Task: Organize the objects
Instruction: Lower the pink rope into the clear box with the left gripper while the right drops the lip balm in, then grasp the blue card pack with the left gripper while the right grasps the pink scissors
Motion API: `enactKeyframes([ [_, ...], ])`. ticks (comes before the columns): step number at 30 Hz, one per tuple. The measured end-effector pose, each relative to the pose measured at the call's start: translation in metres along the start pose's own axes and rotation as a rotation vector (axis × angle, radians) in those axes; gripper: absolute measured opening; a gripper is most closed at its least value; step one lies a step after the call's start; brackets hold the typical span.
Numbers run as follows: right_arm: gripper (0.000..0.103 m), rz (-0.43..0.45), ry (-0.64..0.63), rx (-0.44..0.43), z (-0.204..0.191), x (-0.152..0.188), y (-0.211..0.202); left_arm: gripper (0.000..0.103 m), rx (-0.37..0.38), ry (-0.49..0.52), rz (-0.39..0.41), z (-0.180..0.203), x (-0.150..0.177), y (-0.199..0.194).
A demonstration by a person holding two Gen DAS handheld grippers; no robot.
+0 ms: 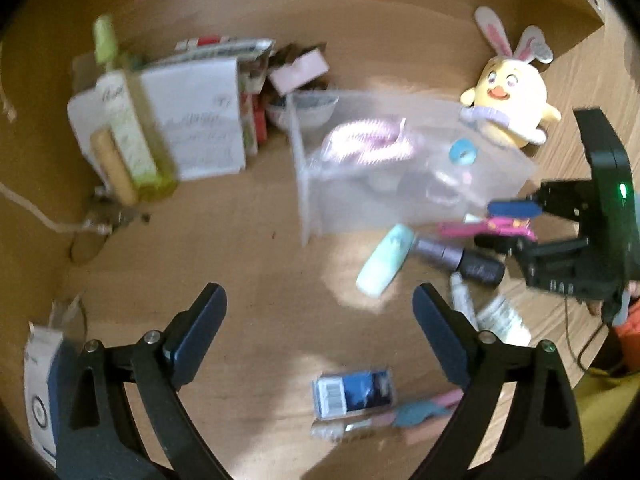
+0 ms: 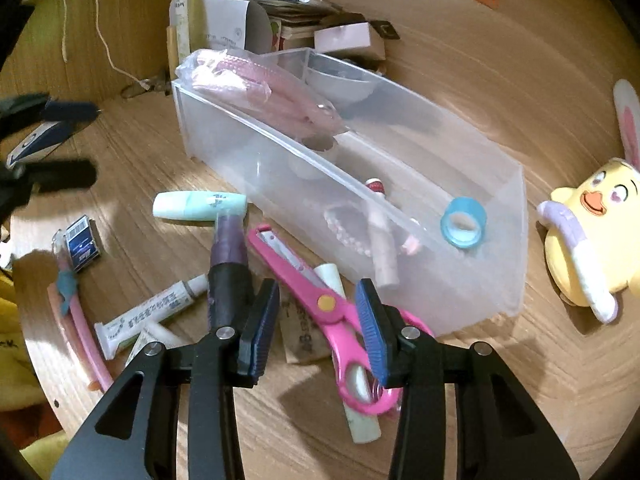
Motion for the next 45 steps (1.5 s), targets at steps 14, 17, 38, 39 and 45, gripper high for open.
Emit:
enactKeyframes([
  [14, 0.019, -0.038, 0.049, -0.06, -0.003, -0.006, 0.002, 0.095, 0.061, -0.063, -0.057, -0.001, 0.04, -0.001],
  [17, 0.016, -0.03, 0.072, -0.057, 0.0, -0.002, -0.004, 0.095, 0.075, -0.058, -0.074, 0.004, 0.045, 0.002],
  [38, 0.01, 0.032, 0.246, -0.059, 0.021, 0.027, -0.043, 0.049, 0.006, -0.069, -0.067, 0.002, 0.051, 0.007],
  [39, 0.01, 0.044, 0.269, -0.056, 0.024, 0.028, -0.047, 0.049, 0.011, -0.074, -0.063, 0.001, 0.051, 0.008],
  [45, 0.009, 0.144, 0.36, -0.043, 0.04, 0.022, -0.075, 0.048, 0.013, -0.06, 0.019, 0.004, 0.029, -0.007],
])
Point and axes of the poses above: each gripper's, at about its wrist camera, not at the fingertips, and y roughly the way its jaws point, z to its right, x to its underside, the point moved 5 cm from there along y, roughly the way its jaws point, and after that the axes turned 14 degrees about x, right-handed, at the moved point
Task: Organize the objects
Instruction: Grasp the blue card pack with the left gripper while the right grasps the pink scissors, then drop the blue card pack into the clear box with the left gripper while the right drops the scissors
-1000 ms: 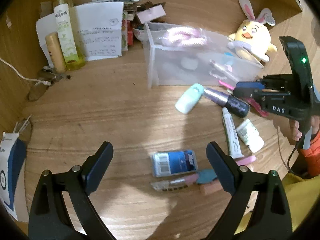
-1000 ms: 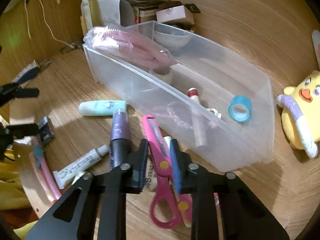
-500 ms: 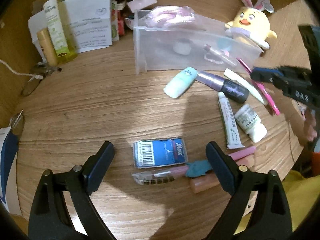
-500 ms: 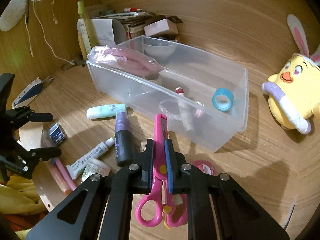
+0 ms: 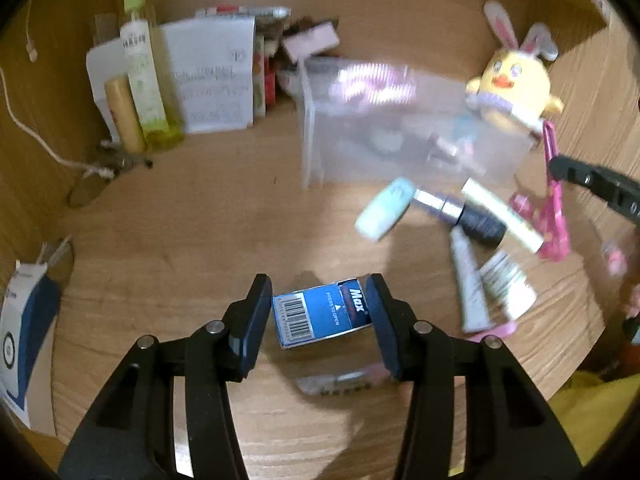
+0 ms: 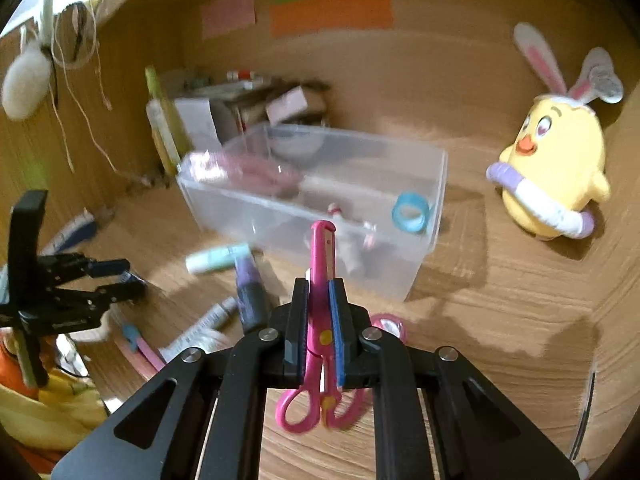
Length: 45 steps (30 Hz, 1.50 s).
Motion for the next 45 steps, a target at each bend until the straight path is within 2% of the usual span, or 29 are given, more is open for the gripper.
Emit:
enactKeyframes([
  [9, 0.006, 0.126, 0.071, -0.012, 0.008, -0.03, -0.033, 0.048, 0.051, 0.048, 0.168, 0.024, -0.051, -0.029],
  [20, 0.006, 0.235, 0.106, 0.011, 0.019, -0.076, -0.044, 0.048, 0.061, 0.08, 0.275, 0.031, -0.108, -0.036],
  [26, 0.006, 0.248, 0.108, 0.071, 0.027, -0.094, -0.031, 0.048, 0.068, 0.027, 0.264, 0.018, -0.136, -0.016],
  [33, 0.006, 0.177, 0.039, 0.155, 0.017, -0.092, 0.014, 0.049, 0.116, -0.046, 0.165, 0.001, -0.153, 0.038],
  [37, 0.006, 0.123, -0.007, 0.131, 0.0, -0.087, 0.043, 0.049, 0.104, -0.038, 0.104, 0.001, -0.154, 0.065],
  [41, 0.007, 0.091, -0.058, 0.1, -0.021, -0.083, 0.061, 0.049, 0.119, -0.02, 0.064, 0.005, -0.15, 0.076],
  [43, 0.009, 0.073, -0.078, 0.055, -0.032, -0.082, 0.066, 0.053, 0.126, -0.013, 0.059, 0.007, -0.149, 0.074],
  [45, 0.011, 0.042, -0.086, 0.012, -0.04, -0.08, 0.069, 0.066, 0.124, -0.006, 0.071, 0.009, -0.148, 0.068],
])
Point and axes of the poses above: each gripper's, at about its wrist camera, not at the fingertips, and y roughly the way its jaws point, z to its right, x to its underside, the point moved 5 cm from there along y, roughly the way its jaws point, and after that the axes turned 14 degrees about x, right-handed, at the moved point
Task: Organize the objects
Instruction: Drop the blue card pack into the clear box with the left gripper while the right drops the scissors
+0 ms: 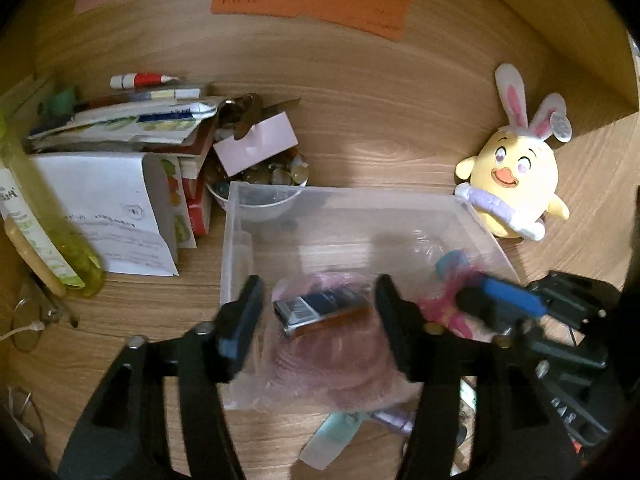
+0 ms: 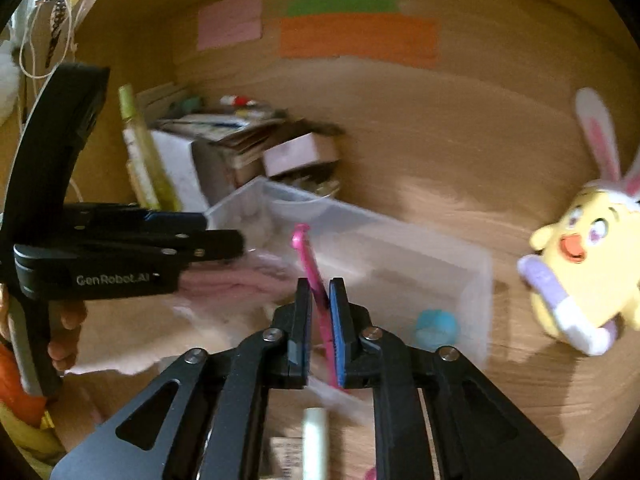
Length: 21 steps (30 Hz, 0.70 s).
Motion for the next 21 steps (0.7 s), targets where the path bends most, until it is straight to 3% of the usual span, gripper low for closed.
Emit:
enactKeyframes([
  [4, 0.031, -0.018, 0.009, -0.054, -0.006, 0.002, -0.003, 0.077, 0.007, 0.03, 0.041, 0.008, -0.002, -0.016],
  [9, 0.035, -0.002, 0.022, -0.043, 0.0, 0.008, -0.019, 0.095, -0.015, 0.093, 0.082, 0.023, 0.005, -0.04],
  [13, 0.051, 0.013, 0.034, -0.014, 0.013, 0.015, -0.034, 0.098, -0.029, 0.129, 0.077, 0.029, 0.019, -0.051],
  [21, 0.051, -0.025, 0.045, 0.03, 0.034, 0.043, -0.053, 0.098, -0.053, 0.156, -0.007, 0.028, 0.052, -0.046],
])
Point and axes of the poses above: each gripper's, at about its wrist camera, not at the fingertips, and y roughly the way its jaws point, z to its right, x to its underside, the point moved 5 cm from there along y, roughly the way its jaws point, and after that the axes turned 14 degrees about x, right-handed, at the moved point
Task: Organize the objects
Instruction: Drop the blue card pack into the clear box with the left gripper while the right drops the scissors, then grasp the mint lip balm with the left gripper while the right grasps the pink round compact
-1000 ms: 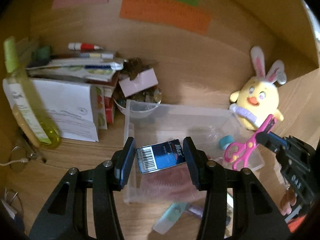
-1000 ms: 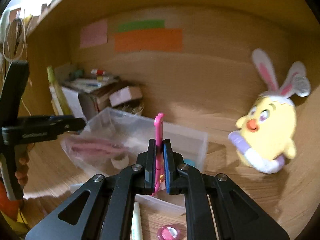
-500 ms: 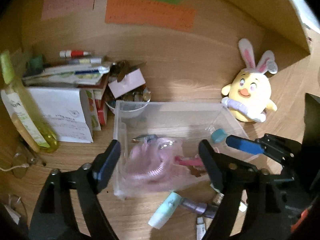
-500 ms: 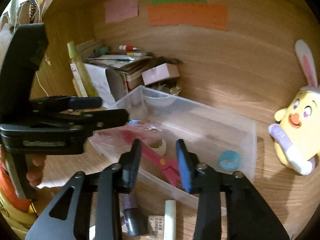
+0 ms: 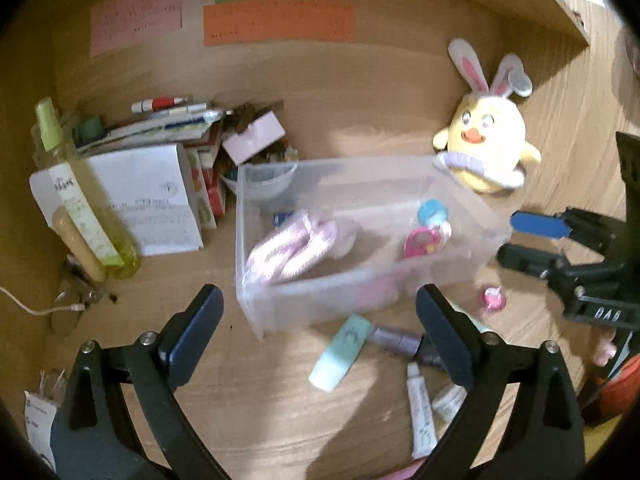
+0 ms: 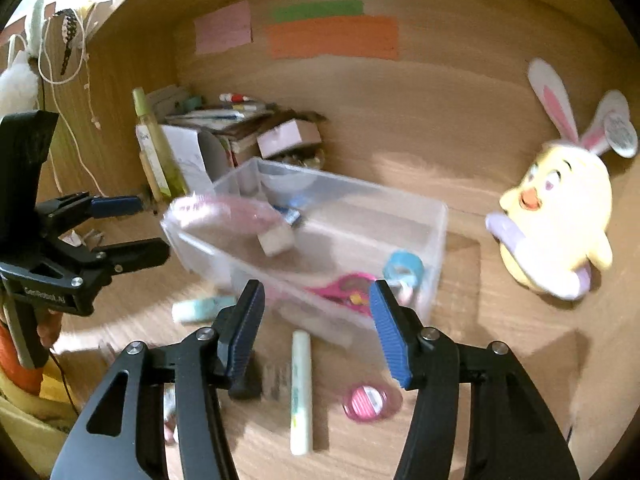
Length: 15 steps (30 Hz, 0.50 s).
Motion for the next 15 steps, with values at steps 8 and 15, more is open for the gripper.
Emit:
enactKeyframes([
  [8, 0.051, -0.089, 0.02, 0.037, 0.019, 0.037, 0.001, 0.098, -0.017, -0.013, -0.102, -0.011, 0.03, 0.021],
  [15, 0.051, -0.175, 0.034, 0.04, 0.026, 0.065, 0.016, 0.088, 0.021, -0.008, -0.169, -0.011, 0.043, 0.041],
])
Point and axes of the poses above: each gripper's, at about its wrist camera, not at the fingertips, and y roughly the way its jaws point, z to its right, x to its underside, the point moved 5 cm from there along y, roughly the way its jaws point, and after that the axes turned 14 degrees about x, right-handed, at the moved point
